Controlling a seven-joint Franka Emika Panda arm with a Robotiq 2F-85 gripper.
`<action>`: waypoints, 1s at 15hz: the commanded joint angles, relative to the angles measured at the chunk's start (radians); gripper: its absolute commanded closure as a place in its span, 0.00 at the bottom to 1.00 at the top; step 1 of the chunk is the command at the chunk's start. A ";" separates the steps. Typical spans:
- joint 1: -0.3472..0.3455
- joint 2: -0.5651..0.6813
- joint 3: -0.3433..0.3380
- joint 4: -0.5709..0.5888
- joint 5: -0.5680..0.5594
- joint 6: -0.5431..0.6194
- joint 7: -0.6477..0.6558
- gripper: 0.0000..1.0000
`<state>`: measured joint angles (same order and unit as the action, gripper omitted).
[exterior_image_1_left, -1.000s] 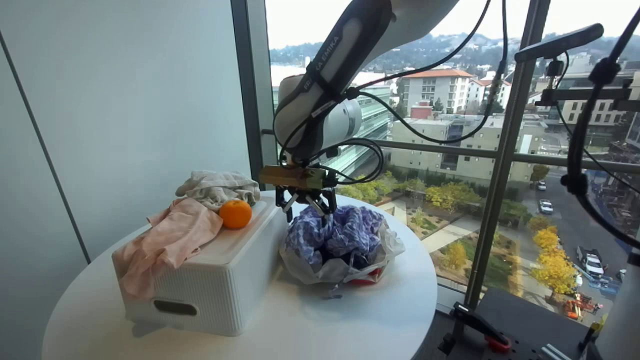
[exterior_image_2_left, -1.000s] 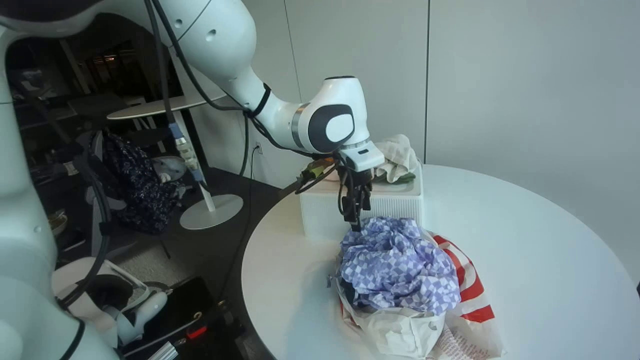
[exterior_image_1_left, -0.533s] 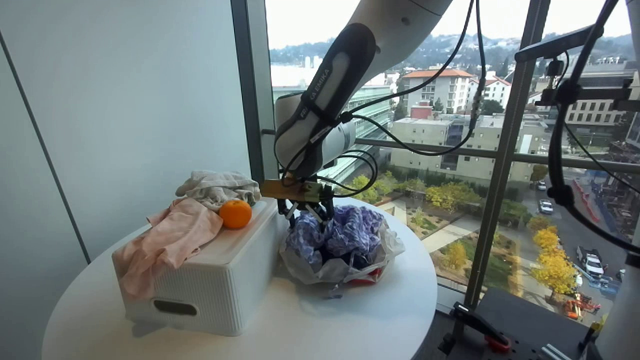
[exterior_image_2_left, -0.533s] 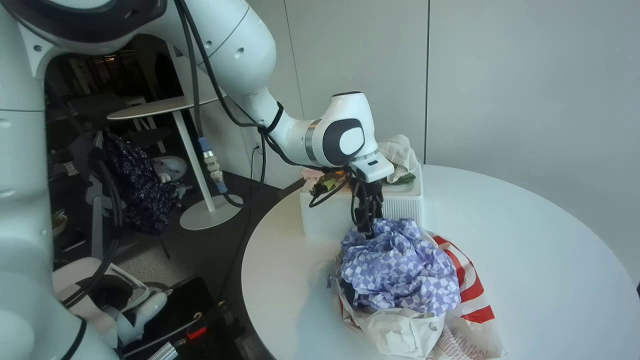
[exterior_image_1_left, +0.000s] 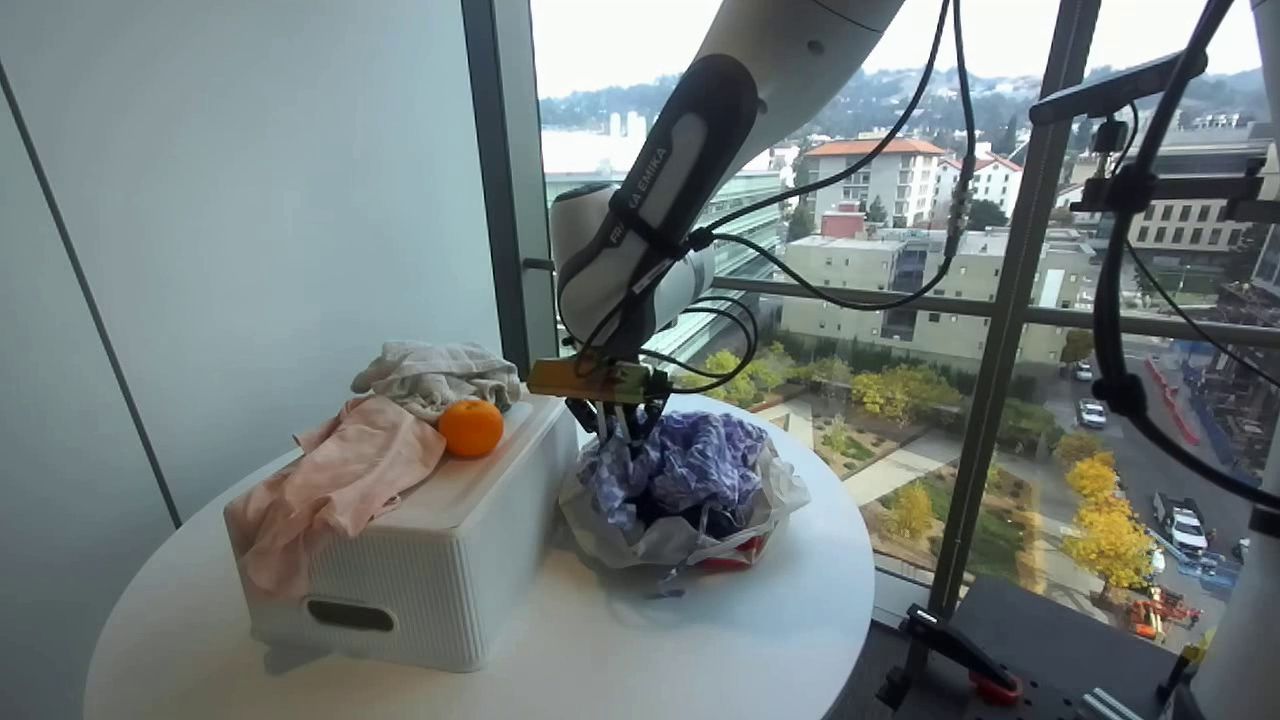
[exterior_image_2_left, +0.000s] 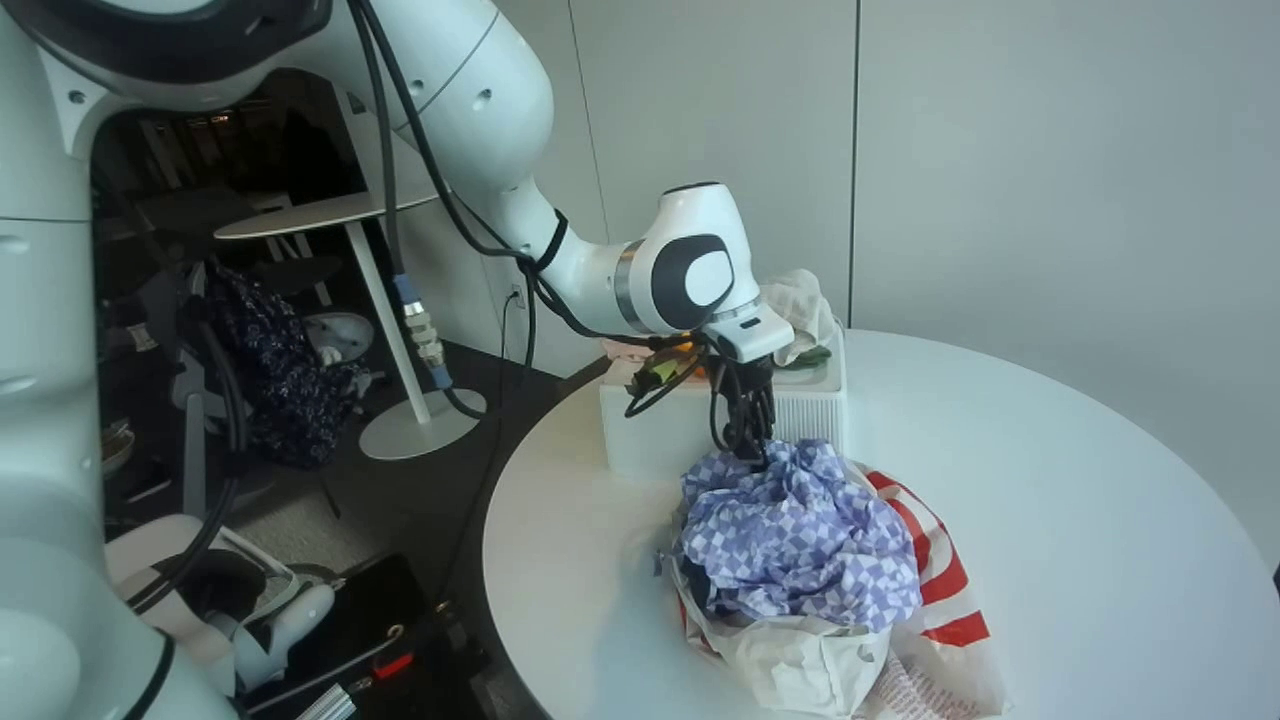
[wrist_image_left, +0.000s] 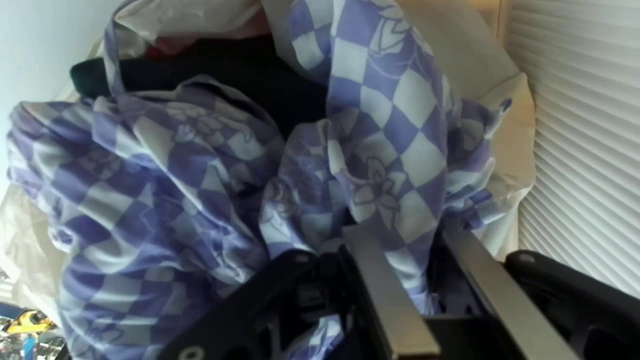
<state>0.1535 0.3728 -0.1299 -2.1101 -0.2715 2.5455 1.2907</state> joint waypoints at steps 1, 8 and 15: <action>0.013 -0.045 -0.024 -0.026 -0.025 0.010 0.024 0.90; -0.011 -0.134 -0.047 -0.105 -0.037 -0.092 0.025 0.89; -0.052 -0.010 -0.053 -0.068 -0.081 -0.102 0.021 0.92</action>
<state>0.1104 0.3014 -0.1785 -2.2186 -0.3178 2.4320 1.2969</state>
